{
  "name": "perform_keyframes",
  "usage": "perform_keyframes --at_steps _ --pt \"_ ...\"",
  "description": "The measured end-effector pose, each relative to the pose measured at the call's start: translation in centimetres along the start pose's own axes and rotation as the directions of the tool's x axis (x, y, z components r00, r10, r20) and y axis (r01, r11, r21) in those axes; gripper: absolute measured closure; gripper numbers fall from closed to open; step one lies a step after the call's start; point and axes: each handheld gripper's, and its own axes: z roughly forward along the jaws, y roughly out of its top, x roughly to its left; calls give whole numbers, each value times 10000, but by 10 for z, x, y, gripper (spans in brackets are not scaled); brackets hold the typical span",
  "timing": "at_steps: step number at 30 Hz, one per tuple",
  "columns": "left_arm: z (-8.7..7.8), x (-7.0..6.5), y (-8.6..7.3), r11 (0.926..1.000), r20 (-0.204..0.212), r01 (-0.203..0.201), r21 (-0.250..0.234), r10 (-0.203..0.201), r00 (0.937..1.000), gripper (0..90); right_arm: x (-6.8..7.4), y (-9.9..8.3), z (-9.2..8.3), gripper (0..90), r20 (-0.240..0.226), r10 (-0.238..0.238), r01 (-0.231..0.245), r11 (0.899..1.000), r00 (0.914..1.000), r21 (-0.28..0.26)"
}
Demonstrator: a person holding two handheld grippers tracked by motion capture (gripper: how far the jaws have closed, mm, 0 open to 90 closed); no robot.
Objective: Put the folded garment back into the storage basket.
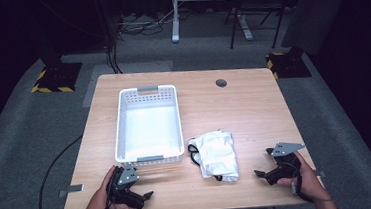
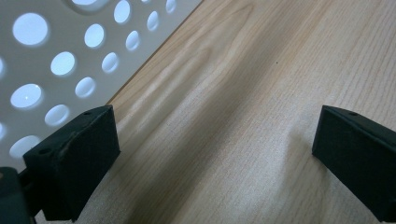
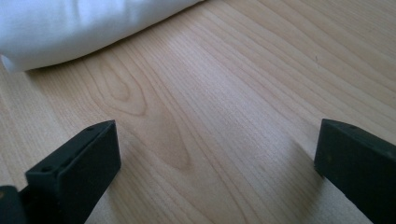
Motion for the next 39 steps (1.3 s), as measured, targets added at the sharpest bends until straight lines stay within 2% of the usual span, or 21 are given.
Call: perform_keyframes --at_steps 3,13,30,39 --pt "0 0 0 10000 3 -2 4 2 10000 6 0 0 0 20 -87 -9 9 10000 10000 -29" --pt "0 0 0 10000 5 1 5 -1 10000 7 5 7 -5 37 286 -435 441 9988 9986 -221" --pt "0 0 0 10000 9 11 10 -11 10000 6 15 22 -5 59 224 -1030 1041 9930 9944 -550" --pt "0 0 0 10000 13 12 11 -12 10000 6 22 32 -3 59 167 -1484 1491 9874 9888 -532"
